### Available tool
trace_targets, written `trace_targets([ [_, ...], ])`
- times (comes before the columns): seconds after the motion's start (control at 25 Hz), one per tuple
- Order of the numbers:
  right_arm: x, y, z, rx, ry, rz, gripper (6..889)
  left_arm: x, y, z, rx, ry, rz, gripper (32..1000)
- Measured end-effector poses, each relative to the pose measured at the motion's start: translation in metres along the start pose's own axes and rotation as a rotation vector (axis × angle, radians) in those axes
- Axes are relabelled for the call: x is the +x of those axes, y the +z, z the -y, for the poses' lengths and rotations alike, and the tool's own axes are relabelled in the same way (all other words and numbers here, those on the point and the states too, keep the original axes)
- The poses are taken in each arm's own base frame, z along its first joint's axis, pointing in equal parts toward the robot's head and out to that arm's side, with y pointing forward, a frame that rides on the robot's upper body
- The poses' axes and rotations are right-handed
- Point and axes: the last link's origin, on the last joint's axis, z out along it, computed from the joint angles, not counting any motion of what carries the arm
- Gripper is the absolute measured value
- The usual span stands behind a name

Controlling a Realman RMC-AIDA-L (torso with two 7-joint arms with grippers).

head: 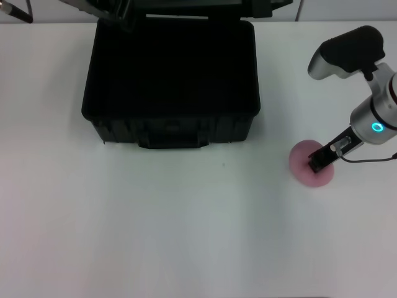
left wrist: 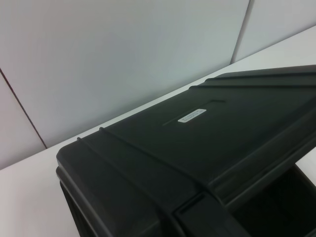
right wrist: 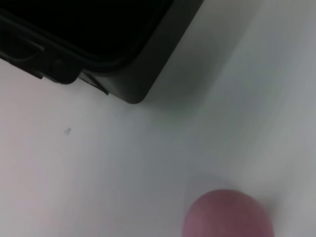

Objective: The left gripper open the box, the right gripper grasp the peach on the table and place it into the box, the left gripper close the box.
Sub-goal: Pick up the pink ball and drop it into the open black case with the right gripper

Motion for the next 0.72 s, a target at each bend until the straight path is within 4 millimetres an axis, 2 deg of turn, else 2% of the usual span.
trace_targets([
  [0.32, -0.005, -0.005, -0.001, 0.000, -0.010, 0.020, 52, -0.002, 0.001, 0.002, 0.001, -0.003, 0.008, 226],
  [0.72, -0.020, -0.044, 0.001, -0.023, -0.029, 0.101, 59, -0.006, 0.001, 0.003, 0.004, -0.008, 0.018, 176],
])
